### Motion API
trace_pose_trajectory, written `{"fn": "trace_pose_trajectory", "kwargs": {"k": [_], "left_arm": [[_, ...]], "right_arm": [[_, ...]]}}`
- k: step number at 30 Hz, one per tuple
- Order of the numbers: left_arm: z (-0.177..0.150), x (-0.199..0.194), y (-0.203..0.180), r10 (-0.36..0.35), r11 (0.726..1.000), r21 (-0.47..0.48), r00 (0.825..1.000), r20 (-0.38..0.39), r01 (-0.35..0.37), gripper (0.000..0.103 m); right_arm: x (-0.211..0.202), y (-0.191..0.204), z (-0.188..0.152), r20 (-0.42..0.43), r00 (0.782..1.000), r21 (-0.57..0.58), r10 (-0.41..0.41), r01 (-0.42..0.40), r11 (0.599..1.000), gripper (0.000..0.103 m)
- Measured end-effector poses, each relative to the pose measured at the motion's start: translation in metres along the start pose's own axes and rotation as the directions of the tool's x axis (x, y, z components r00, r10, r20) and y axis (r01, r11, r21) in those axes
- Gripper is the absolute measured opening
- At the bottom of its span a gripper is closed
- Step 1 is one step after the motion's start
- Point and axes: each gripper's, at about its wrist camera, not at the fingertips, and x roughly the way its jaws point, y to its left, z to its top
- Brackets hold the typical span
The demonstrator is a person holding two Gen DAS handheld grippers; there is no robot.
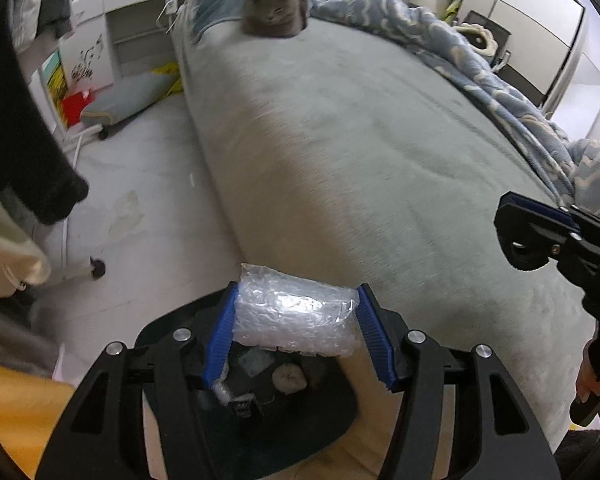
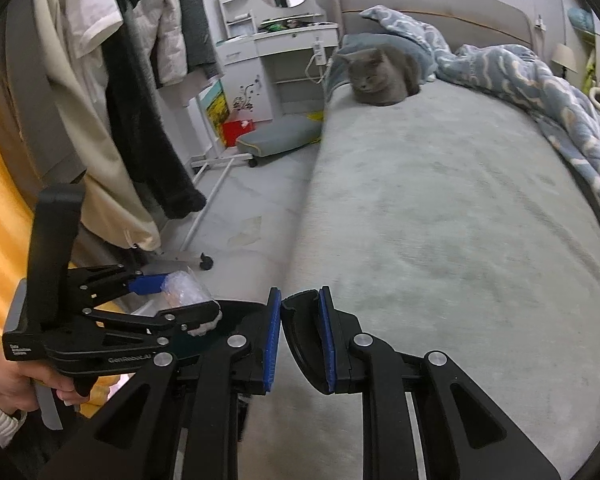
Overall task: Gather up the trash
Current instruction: 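Carry the plastic bag with the left tool over the teal bin, then open the left tool to drop the plastic bag into the bin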
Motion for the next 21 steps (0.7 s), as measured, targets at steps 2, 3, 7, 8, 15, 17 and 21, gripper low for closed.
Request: {"fn": "trace_pose_trajectory", "kwargs": {"k": [2, 3, 7, 8, 15, 17, 21], "left_arm": [[-0.004, 0.002, 0.011, 0.015, 1.0, -0.015, 1.0, -0.022, -0.015, 0.061], [-0.007, 0.004, 0.017, 0.022, 0.999, -0.025, 0.999, -0.037, -0.023, 0.061], [-0.016, 0.009, 0.036, 0.031, 0.997, -0.064, 0.995, -0.096, -0.037, 0.061], [-0.019, 0.009, 0.039, 0.03, 0.997, -0.071, 0.994, -0.108, -0.037, 0.062], [-0.035, 0.02, 0.064, 0.003, 0.995, -0.099, 0.978, -0.207, -0.024, 0.07], [-0.038, 0.02, 0.071, 0.001, 0.994, -0.109, 0.976, -0.216, -0.026, 0.073], [-0.042, 0.017, 0.082, 0.009, 0.993, -0.116, 0.977, -0.214, -0.034, 0.078]], "right_arm": [[0.005, 0.009, 0.001, -0.006, 1.0, -0.007, 0.013, -0.013, 1.0, 0.019], [0.008, 0.015, 0.002, -0.01, 1.0, -0.011, 0.023, -0.023, 1.0, 0.019], [0.02, 0.033, 0.003, -0.03, 0.998, -0.03, 0.047, -0.048, 0.998, 0.019], [0.024, 0.038, 0.004, -0.038, 0.998, -0.037, 0.052, -0.053, 0.998, 0.019], [0.046, 0.058, 0.005, -0.085, 0.993, -0.049, 0.078, -0.082, 0.995, 0.019], [0.055, 0.064, 0.005, -0.106, 0.991, -0.049, 0.085, -0.09, 0.995, 0.019], [0.067, 0.075, 0.004, -0.137, 0.986, -0.055, 0.09, -0.098, 0.994, 0.019]]}}
